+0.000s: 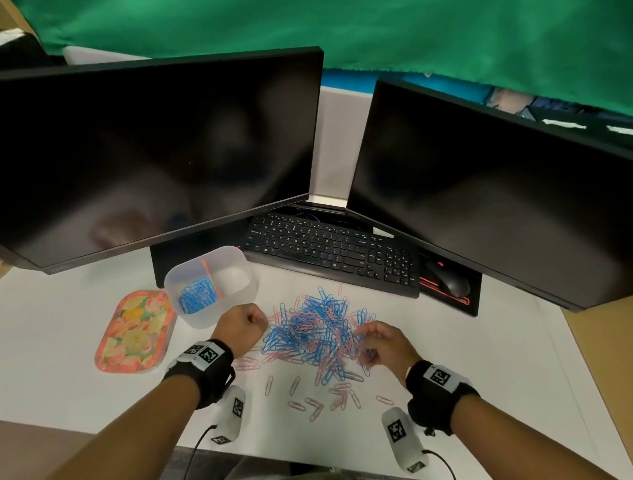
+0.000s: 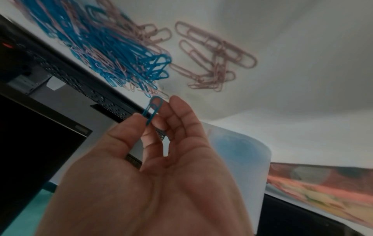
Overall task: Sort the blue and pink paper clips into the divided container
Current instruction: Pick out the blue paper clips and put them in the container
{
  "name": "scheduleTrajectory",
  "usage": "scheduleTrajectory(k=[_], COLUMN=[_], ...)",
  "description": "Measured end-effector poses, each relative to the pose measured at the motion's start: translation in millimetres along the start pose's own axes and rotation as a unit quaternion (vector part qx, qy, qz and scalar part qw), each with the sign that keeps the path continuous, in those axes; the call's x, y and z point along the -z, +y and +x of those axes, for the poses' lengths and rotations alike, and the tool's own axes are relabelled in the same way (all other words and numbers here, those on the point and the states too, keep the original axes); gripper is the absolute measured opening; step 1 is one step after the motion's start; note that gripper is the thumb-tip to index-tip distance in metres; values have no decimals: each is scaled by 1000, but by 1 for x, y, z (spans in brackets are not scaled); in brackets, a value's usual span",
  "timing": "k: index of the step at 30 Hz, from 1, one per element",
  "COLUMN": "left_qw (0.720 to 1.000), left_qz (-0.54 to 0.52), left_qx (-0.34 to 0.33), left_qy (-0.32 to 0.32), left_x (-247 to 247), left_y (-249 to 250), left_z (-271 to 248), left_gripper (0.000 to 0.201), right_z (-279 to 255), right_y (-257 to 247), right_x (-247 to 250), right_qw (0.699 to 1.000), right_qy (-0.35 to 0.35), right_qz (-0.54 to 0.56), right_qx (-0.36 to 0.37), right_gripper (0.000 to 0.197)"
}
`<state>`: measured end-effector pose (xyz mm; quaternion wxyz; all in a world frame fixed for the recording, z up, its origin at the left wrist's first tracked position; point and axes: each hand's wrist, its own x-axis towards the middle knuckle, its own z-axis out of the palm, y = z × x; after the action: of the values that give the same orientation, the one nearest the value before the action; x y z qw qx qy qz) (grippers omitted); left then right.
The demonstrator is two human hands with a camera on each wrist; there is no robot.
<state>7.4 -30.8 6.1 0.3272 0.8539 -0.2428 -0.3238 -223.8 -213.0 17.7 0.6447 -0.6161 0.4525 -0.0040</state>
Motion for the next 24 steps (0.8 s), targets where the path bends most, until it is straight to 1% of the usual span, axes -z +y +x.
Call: scheduleTrajectory(k=[1,3,4,5,6,7,8,9,10,11,12,13,14,15,16,18,20,24], left_qw=[999,988,973,951,929,911,901,897,901,916,942,971,992,998,995,984,980,978], left_qz=[-27,-136,-209,-278,-333,-370,-390,-396,-387,-357,-294,-198,-89,9,88,175,201,210], left_qx=[15,62,93,127,155,173,184,188,187,177,156,127,91,59,37,13,8,3], left_qy=[-10,-33,-41,-44,-45,-49,-54,-57,-56,-50,-43,-34,-23,-14,-11,-13,-7,1], left_x=[-1,-2,-3,-3,-4,-3,-3,-3,-3,-3,-4,-6,-8,-11,-15,-21,-25,-26], left_y=[1,3,4,5,6,5,5,4,2,1,0,-1,-2,-2,-3,-6,-8,-6], left_z=[1,3,4,4,4,4,4,4,4,4,3,3,2,0,-1,-1,0,0], left_gripper=[15,22,25,27,28,28,26,25,23,22,21,17,11,11,14,18,16,13], right_z=[-1,-2,-3,-4,-4,-4,-5,-7,-10,-13,-16,-19,-20,-20,-20,-19,-18,-18], right_y=[0,0,0,0,0,1,2,4,6,10,13,17,21,26,29,34,35,35], right_x=[0,1,1,1,2,2,2,2,2,0,-4,-7,-11,-14,-16,-20,-23,-22], right_qw=[999,989,982,975,973,978,989,999,995,979,962,947,932,916,900,883,881,882], right_qy=[-1,-1,3,12,21,29,36,40,44,40,26,8,-6,-16,-18,-13,-15,-26], right_qz=[46,143,184,215,223,200,135,32,-86,-188,-257,-299,-337,-373,-408,-442,-447,-452], right_qx=[-13,-31,-38,-47,-51,-50,-38,-13,23,63,93,115,132,147,155,158,152,131], right_gripper=[24,28,28,27,25,22,20,18,17,17,19,20,21,21,20,18,20,24])
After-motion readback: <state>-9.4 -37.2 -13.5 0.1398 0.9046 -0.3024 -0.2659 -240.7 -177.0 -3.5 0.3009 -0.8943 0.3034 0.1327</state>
